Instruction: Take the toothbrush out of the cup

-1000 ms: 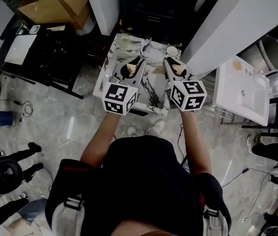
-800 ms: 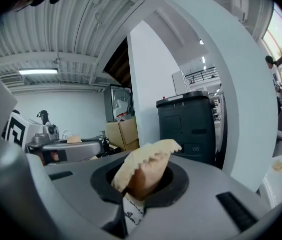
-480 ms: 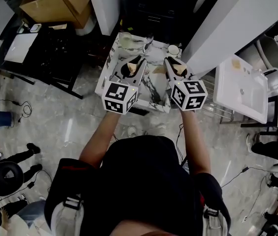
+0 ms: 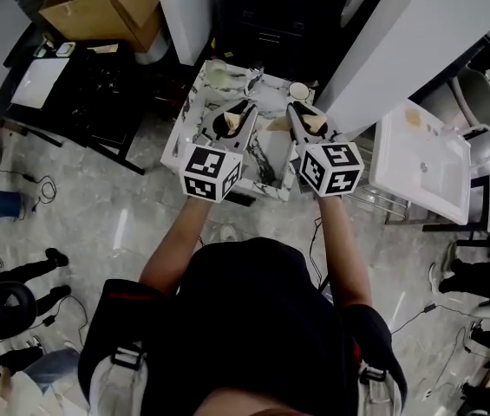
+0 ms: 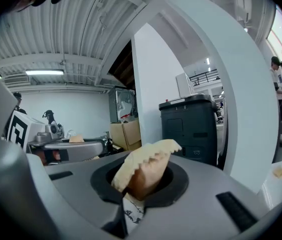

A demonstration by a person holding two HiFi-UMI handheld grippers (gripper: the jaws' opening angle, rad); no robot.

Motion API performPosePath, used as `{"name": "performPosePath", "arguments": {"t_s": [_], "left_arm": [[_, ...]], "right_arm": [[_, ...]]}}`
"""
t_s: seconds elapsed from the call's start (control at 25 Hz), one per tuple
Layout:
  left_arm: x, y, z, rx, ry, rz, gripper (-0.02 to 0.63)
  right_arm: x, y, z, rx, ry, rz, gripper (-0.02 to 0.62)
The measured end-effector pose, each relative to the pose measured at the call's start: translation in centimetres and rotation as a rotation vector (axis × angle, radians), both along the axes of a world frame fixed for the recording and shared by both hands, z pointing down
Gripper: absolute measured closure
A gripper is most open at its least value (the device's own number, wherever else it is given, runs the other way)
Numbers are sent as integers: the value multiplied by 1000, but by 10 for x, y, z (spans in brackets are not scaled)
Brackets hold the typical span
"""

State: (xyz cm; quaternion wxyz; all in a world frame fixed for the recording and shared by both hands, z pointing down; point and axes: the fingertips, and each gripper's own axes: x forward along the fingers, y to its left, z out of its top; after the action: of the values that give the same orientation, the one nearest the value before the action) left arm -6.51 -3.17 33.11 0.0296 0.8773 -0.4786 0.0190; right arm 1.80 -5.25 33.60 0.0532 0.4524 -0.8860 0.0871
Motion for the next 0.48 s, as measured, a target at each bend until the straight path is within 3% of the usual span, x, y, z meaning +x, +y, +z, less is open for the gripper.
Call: {"name": "performPosePath", "arguments": {"t_s": [0.48], "left_arm": [[34, 15, 6, -21, -12, -18, 535]], "right_arm": [[23, 14, -1, 5, -5, -48, 537]]}}
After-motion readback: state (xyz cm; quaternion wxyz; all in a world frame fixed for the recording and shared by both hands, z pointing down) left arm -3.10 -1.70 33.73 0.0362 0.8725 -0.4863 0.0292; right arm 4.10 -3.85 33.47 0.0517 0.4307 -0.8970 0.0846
